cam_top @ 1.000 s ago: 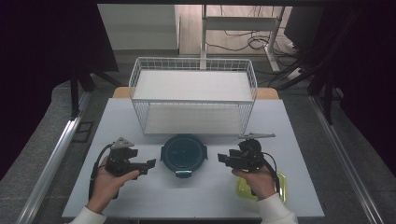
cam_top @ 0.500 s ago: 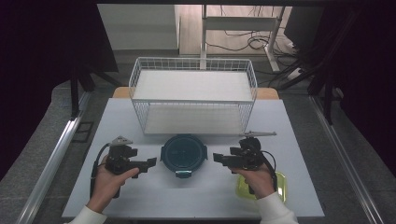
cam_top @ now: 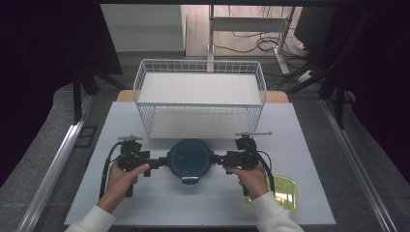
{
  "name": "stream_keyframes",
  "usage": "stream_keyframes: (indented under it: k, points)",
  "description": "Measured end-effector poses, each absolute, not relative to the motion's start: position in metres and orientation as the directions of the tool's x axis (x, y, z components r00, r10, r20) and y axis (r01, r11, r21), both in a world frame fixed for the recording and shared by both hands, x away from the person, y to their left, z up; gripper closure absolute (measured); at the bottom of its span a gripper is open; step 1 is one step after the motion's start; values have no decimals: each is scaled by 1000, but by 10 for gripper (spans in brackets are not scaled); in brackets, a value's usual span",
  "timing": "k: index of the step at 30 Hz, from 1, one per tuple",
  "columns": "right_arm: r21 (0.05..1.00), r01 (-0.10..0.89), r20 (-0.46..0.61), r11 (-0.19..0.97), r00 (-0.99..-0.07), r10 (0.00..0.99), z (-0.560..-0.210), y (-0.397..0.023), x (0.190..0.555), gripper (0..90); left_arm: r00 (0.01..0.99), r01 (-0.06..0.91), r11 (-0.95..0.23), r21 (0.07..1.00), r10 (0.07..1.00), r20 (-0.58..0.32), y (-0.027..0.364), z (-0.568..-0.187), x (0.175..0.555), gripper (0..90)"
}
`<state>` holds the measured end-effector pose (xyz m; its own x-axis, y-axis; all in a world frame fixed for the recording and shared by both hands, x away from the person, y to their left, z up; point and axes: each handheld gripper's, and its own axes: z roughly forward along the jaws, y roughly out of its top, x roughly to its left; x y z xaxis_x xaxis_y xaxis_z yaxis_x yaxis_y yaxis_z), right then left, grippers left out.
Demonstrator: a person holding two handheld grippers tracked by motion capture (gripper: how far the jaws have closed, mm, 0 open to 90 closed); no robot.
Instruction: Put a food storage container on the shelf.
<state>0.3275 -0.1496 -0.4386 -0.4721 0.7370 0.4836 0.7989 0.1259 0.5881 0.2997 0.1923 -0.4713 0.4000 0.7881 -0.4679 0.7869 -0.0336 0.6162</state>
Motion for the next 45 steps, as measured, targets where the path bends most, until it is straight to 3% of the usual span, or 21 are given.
stream_keyframes:
  k: [9, 33, 45]
  points:
    - [549, 819, 451, 169, -460, 765, -455, -129, 341, 135, 402, 812, -41, 582, 762, -508, 184, -483, 315, 62]
    - [419, 890, 536, 179, -401, 743, -485, -112, 364, 128, 354, 879, -13, 476, 687, -635, 170, -509, 334, 71]
    - [362, 917, 589, 170, -366, 721, -495, -109, 368, 140, 348, 895, -16, 446, 649, -676, 163, -516, 335, 170]
